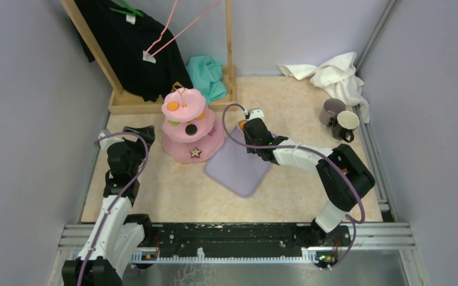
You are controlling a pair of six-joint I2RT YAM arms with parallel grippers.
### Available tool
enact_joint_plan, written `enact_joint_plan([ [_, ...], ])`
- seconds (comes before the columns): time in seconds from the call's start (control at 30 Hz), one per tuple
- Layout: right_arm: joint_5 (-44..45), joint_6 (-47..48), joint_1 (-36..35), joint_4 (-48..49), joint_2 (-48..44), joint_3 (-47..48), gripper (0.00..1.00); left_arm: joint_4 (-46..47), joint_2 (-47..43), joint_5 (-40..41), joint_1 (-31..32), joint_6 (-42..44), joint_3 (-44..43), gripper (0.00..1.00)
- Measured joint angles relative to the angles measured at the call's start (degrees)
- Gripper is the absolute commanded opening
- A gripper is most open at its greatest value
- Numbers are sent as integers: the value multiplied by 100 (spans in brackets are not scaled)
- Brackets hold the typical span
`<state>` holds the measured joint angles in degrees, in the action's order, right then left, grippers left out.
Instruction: Serve the afternoon tea
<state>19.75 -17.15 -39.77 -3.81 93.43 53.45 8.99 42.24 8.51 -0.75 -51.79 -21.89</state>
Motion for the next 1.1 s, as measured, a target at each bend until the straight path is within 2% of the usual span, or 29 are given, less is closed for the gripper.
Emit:
enact_joint_plan([
  [0.37, -17, 68, 26, 0, 98, 24, 24, 2, -2, 0, 0, -2, 35, 97],
  [0.57, -20, 70, 26, 0, 55, 13, 22, 4, -2, 0, 0, -2, 35, 97],
  [0.87, 15, 114, -94, -162, -1025, -249, 20, 4, -2, -2, 0, -4, 42, 97],
  [1.1, 201, 170, -577, -516, -1939, -245, 19, 4, -2, -4, 0, -4, 44, 97],
])
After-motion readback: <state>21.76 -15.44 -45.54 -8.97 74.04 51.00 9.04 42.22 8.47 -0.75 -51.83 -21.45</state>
